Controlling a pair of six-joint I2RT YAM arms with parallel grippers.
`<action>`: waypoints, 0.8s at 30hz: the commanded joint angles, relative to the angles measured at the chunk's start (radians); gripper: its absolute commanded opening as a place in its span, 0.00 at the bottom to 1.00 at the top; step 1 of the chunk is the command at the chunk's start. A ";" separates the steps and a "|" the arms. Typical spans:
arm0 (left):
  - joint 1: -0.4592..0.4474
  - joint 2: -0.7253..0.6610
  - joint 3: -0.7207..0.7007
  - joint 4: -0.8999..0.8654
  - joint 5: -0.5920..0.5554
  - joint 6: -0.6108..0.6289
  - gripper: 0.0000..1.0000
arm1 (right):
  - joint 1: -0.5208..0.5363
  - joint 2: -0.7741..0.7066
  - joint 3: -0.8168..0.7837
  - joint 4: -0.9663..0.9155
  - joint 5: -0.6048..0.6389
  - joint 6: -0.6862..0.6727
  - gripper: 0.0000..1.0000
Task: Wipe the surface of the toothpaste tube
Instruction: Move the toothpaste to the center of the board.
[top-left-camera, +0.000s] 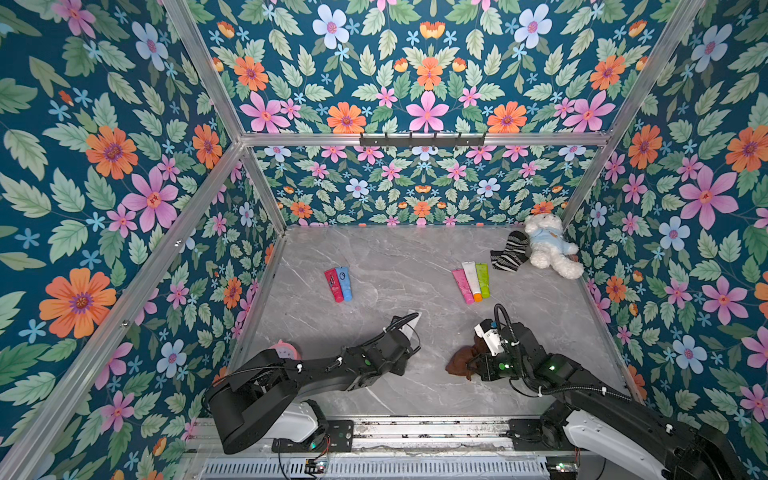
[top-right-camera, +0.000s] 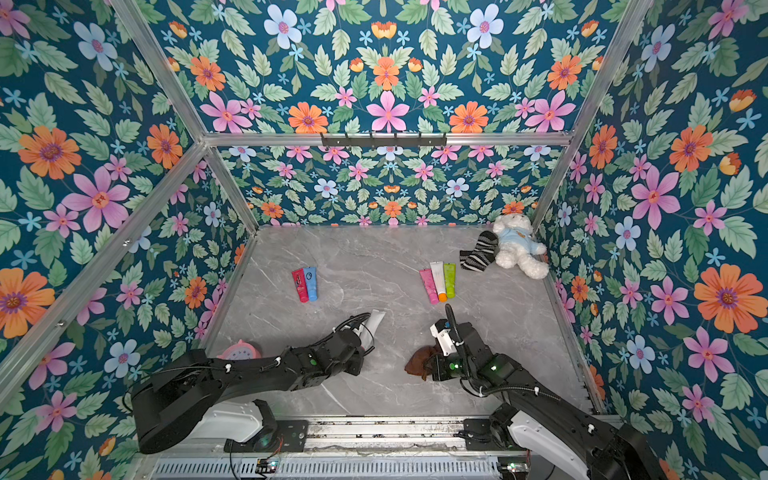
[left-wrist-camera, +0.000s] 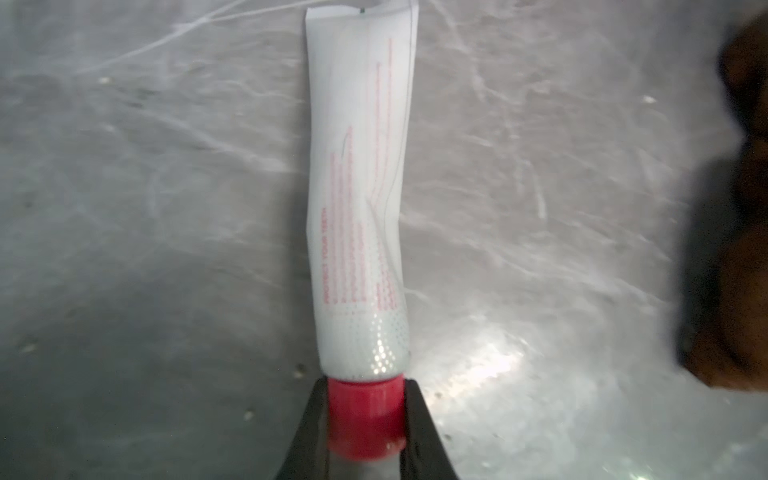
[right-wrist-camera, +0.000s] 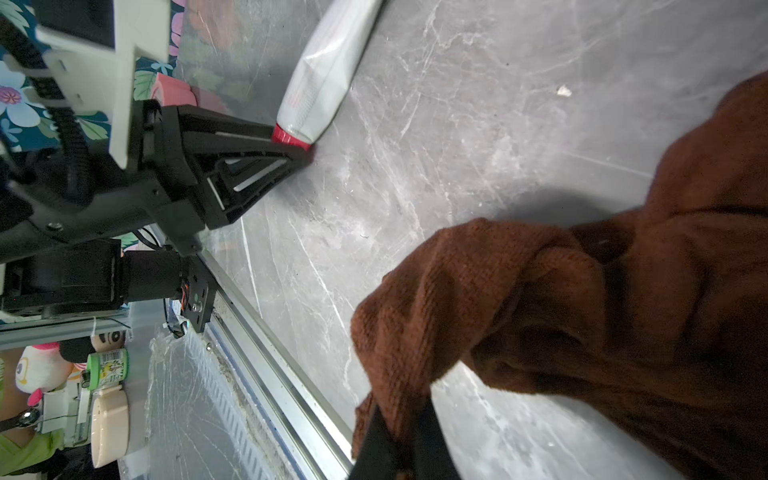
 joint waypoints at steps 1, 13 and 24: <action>-0.038 -0.006 0.013 -0.007 0.033 0.104 0.12 | 0.001 -0.013 0.033 -0.041 0.047 0.001 0.00; -0.203 0.073 0.039 0.036 -0.016 0.165 0.06 | 0.008 0.327 0.291 -0.006 0.143 -0.068 0.00; -0.224 0.113 0.039 0.084 0.020 0.187 0.01 | 0.043 0.587 0.319 0.158 0.174 -0.069 0.00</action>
